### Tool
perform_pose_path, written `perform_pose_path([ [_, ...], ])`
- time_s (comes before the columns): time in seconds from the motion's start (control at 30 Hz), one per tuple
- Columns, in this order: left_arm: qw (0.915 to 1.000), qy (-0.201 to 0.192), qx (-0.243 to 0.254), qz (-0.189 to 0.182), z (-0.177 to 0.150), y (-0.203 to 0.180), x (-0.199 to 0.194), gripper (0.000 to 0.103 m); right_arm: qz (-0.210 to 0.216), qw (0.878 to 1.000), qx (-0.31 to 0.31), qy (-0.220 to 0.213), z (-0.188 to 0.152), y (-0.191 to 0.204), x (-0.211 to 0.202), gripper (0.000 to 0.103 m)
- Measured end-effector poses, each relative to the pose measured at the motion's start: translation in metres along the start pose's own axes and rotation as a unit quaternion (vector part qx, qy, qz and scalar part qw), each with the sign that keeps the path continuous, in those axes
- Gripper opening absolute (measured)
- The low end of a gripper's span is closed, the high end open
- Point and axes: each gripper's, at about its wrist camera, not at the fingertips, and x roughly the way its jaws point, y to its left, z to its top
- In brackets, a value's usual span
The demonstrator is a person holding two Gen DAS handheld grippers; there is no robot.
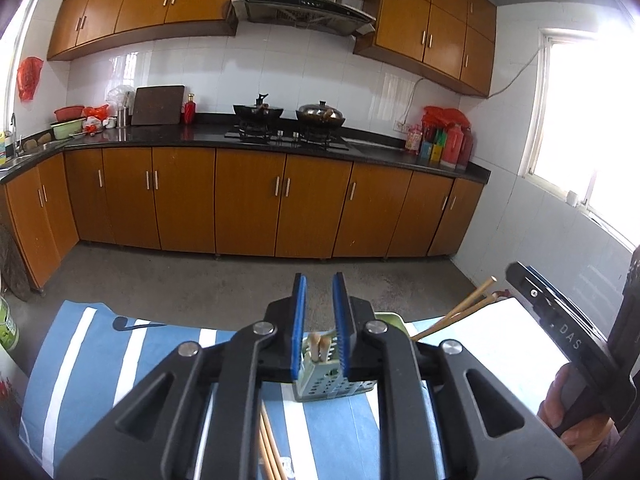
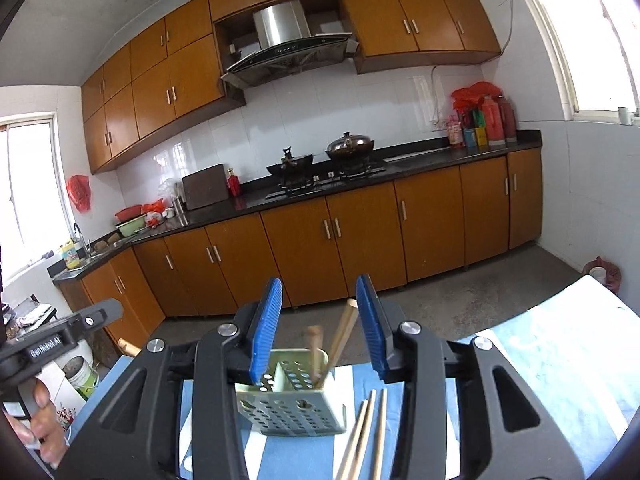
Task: Organize utensils
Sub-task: 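Open both grippers to release the chopsticks into the holder, then close the left gripper on a chopstick while the right gripper grasps another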
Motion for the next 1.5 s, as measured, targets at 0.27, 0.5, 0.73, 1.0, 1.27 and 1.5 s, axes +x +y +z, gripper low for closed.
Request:
perform_pose_path([
  [0.27, 0.9993, 0.008, 0.007, 0.035, -0.050, 0.026, -0.048, 0.021, -0.045, 0.997, 0.004, 0.064, -0.046, -0.037, -0.022, 0.040],
  [0.5, 0.9920, 0.091, 0.006, 0.086, -0.132, 0.061, -0.027, 0.026, -0.052, 0.973, 0.003, 0.227, -0.138, -0.051, 0.022, 0.029],
  [0.73, 0.9838, 0.157, -0.037, 0.079, -0.186, 0.081, -0.003, 0.026, -0.044, 0.953, -0.015, 0.299, -0.195, -0.027, 0.054, 0.021],
  [1.0, 0.9807, 0.182, -0.035, 0.063, -0.203, 0.069, 0.013, 0.026, -0.075, 0.950, -0.029, 0.301, -0.204, -0.030, 0.062, 0.008],
  [1.27, 0.9761, 0.211, -0.025, 0.045, -0.218, 0.050, 0.040, 0.022, -0.111, 0.951, 0.006, 0.289, -0.198, -0.070, 0.053, 0.008],
  [1.5, 0.9716, 0.231, -0.006, 0.053, -0.232, 0.038, 0.056, 0.015, -0.109, 0.952, -0.005, 0.286, -0.199, -0.066, 0.051, 0.008],
])
